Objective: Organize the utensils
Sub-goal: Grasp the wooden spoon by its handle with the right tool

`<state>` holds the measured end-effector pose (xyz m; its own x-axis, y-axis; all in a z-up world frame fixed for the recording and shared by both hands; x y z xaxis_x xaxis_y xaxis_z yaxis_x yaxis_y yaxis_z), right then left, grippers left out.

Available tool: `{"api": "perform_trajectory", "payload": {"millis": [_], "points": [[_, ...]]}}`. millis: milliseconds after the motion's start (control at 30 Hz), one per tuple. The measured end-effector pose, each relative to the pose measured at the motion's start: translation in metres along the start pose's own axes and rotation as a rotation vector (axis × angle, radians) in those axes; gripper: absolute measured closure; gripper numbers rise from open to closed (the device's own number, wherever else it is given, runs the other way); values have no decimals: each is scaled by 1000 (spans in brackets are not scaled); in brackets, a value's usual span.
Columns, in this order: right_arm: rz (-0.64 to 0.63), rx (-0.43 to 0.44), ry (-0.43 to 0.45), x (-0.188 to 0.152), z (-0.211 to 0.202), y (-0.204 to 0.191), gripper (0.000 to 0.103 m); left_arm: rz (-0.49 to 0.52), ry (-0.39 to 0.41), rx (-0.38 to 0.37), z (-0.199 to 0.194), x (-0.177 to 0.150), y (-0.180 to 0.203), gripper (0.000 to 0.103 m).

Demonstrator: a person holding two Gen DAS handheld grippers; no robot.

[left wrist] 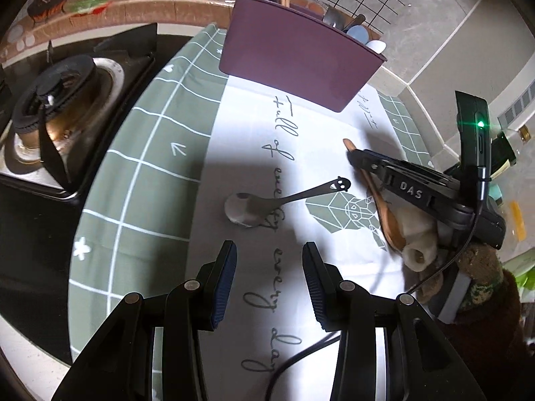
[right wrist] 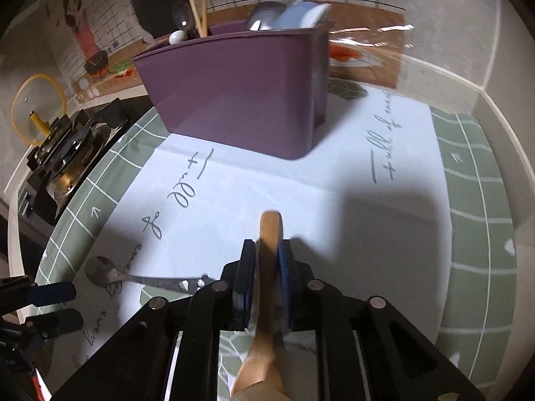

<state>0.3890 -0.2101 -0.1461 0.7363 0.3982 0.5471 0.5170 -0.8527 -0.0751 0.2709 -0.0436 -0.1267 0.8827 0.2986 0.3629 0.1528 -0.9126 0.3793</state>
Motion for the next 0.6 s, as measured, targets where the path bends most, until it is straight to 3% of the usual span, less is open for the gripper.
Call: {"api": "perform_trajectory", "payload": {"millis": [333,467,600], "points": [[-140,28,1,-28,-16,-32,82,-45,-36,-9,23,23,-2,61],[-167,65,-5,-47,-29,-39,82,-40,-26,-6,32,36,5,61],[-184,45,-6,-58,-37,-39,82,-11,5,25,45,52,17,61]]}}
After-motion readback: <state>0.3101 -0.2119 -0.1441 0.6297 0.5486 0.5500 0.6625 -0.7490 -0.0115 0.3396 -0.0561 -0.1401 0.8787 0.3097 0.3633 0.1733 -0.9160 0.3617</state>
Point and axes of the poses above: each gripper's, at about its wrist camera, not at the fingertips, and z roughly the way its jaws point, y to its right, x to its top, the point moved 3 cm from there along z, roughly the way its jaws point, and after that the axes turned 5 degrees about -z, right-handed, at the moved point
